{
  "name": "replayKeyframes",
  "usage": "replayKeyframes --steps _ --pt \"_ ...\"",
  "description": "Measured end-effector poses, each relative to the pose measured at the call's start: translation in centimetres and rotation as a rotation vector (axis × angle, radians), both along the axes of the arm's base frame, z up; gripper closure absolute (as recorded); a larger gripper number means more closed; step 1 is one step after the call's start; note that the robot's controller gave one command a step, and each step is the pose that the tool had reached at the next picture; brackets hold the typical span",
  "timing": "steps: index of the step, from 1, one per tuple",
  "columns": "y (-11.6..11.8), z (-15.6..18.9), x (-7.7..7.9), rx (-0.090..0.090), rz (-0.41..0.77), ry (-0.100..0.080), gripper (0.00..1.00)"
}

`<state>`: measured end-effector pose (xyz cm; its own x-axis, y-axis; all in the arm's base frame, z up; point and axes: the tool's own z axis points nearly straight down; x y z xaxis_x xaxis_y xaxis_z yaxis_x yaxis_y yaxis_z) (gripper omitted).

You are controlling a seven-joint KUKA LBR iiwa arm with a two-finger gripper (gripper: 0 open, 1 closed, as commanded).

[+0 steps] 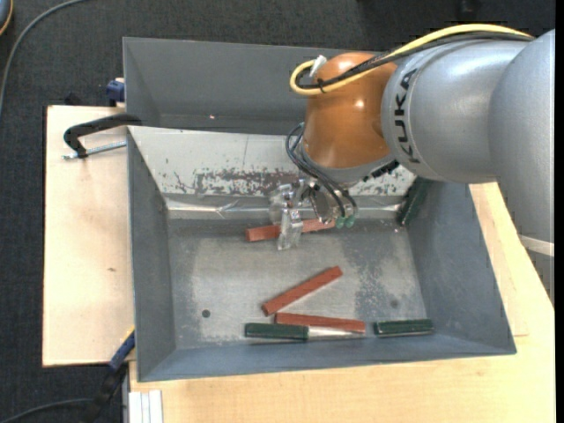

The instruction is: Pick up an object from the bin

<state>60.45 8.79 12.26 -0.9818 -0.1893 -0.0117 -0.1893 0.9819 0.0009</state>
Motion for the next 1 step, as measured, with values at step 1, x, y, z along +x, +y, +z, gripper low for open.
replayKeyframes --steps 1 --pt "0.08 0.72 0.17 0.0 -0.002 0.004 1.0"
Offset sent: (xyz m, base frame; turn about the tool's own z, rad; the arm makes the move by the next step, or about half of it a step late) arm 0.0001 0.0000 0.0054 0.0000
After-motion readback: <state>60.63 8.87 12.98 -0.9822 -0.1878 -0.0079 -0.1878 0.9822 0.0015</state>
